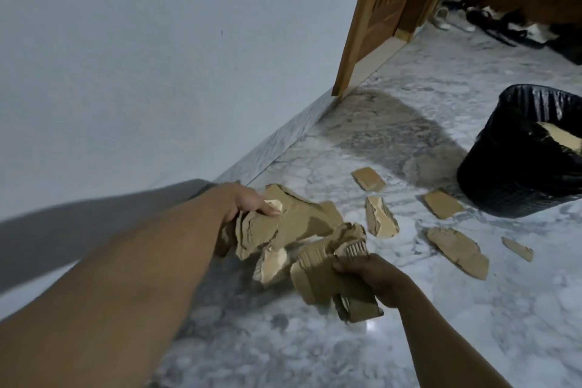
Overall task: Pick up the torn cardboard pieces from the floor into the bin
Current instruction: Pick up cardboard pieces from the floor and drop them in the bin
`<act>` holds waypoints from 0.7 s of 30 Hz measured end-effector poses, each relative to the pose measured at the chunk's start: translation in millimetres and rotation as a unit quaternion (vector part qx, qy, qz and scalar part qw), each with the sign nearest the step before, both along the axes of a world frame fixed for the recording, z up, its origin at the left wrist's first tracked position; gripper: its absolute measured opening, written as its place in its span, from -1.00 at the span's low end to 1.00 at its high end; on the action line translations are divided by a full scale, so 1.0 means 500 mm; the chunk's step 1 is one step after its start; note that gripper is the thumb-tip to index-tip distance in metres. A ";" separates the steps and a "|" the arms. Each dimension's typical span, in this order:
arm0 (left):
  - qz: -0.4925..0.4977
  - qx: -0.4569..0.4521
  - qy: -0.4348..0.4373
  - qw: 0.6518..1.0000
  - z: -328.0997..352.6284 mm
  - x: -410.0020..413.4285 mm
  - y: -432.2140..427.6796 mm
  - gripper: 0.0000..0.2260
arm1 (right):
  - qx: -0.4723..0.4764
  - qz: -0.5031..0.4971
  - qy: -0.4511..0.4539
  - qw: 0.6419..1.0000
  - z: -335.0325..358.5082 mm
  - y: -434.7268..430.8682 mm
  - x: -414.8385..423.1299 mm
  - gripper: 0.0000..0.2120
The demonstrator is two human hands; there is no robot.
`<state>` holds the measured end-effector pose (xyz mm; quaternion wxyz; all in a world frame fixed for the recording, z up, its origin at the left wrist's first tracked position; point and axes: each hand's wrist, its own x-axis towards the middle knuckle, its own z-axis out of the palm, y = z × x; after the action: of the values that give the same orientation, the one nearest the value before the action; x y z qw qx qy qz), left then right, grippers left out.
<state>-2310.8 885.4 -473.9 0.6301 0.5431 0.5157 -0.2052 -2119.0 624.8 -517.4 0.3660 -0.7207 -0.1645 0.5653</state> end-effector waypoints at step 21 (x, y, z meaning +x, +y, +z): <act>-0.134 0.410 0.173 0.886 -0.114 -0.087 -0.049 -0.16 | 0.040 -0.079 -0.022 0.996 -0.002 0.064 -0.054 -0.62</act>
<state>-2354.2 861.0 -530.9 0.2187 0.7726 0.5771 -0.1489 -2145.8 656.9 -518.6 0.4344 -0.7286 -0.1379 0.5114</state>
